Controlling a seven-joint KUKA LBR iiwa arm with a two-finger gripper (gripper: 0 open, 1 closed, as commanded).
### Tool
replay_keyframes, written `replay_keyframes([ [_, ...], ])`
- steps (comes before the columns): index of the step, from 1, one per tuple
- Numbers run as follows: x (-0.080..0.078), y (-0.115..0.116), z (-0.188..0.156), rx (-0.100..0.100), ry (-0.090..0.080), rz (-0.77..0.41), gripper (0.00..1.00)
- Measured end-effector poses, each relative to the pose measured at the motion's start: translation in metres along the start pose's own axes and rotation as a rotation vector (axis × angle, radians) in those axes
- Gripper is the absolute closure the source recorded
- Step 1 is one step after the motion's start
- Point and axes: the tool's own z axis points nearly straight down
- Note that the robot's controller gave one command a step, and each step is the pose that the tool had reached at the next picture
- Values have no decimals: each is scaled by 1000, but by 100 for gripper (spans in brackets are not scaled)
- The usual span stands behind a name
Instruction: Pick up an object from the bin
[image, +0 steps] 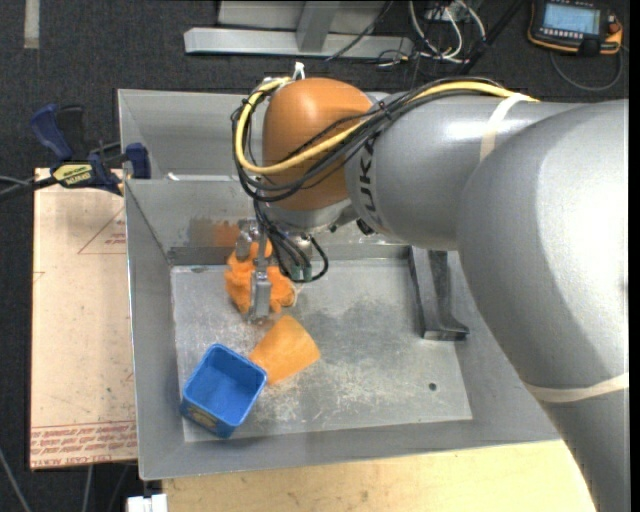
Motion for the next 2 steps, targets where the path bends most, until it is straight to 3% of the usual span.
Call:
replay_keyframes([
  [1,-1,-1,-5,-1,-6,2,0],
  [2,2,-7,12,-3,-15,-58,0],
])
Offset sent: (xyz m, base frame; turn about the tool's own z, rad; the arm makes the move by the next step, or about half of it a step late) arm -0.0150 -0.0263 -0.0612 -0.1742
